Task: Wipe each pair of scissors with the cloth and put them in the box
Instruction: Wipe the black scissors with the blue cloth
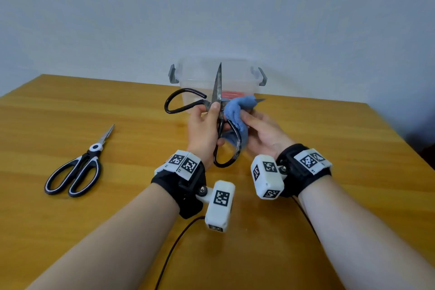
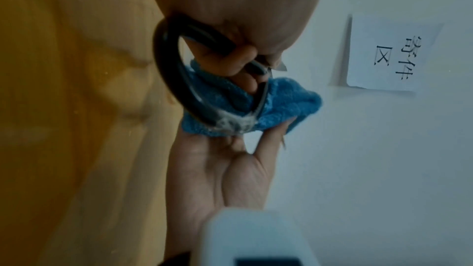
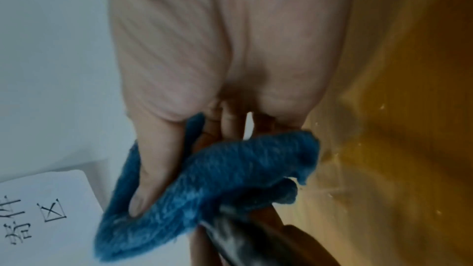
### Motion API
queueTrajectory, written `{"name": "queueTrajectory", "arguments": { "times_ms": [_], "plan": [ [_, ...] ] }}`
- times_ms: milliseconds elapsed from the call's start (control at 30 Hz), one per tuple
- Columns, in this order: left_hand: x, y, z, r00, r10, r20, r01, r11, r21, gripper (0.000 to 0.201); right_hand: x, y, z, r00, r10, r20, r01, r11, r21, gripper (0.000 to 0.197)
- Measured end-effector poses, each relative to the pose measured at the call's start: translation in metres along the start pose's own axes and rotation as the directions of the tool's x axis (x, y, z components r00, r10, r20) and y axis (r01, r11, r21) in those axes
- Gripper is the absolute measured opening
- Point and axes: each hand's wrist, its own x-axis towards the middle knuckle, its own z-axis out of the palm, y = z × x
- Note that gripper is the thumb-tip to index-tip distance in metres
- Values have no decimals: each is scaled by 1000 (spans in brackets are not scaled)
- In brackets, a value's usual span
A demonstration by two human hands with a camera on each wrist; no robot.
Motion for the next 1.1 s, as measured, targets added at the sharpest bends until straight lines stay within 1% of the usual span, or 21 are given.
{"name": "queueTrajectory", "arguments": {
  "times_ms": [67, 100, 200, 233, 333, 367, 467, 500, 567, 700, 767, 867, 967, 1100],
  "plan": [
    [2, -5, 0, 999, 15, 41, -16, 1000, 3, 16, 4, 4, -3, 999, 36, 7, -36, 999, -3, 79],
    [2, -8, -1, 998, 21, 62, -22, 1000, 9, 15, 5, 5, -4, 999, 49, 12, -48, 999, -20, 75],
    [4, -16, -5, 992, 14, 124, -21, 999, 48, 15, 8, 12, -7, 999, 38, -13, -39, 995, -91, 50],
    [5, -20, -6, 990, 12, 144, -21, 998, 63, 14, 9, 16, -8, 999, 30, -45, -35, 993, -113, 48],
    [9, -28, -5, 983, 21, 182, -36, 996, 79, 13, 14, 28, -8, 985, -17, -172, -5, 992, -129, 65],
    [10, -30, -4, 982, 24, 186, -40, 996, 82, 13, 16, 30, -8, 976, -46, -212, 19, 992, -128, 61],
    [14, -34, -1, 986, 13, 166, -30, 994, 103, 13, 21, 30, -7, 948, -120, -295, 82, 987, -137, 19],
    [15, -35, 0, 989, 3, 151, -19, 994, 104, 13, 21, 30, -8, 937, -134, -322, 90, 985, -146, 13],
    [18, -38, 3, 993, 0, 119, -11, 996, 92, 13, 22, 30, -8, 920, -151, -361, 103, 984, -149, 14],
    [19, -40, 6, 997, 35, 62, -38, 998, 49, 13, 21, 29, -7, 903, -160, -399, 125, 986, -110, 19],
    [19, -39, 6, 998, 42, 41, -44, 998, 34, 14, 21, 28, -8, 893, -162, -421, 144, 987, -75, 18],
    [20, -37, 5, 998, 47, 32, -48, 998, 34, 14, 22, 26, -10, 873, -167, -459, 186, 983, -5, 19],
    [21, -36, 4, 998, 57, 22, -58, 997, 43, 13, 21, 24, -13, 859, -178, -481, 215, 976, 21, 18],
    [21, -35, 3, 997, 71, 16, -71, 997, -5, 15, 22, 21, -16, 815, -174, -552, 239, 970, 48, 23]
  ]
}}
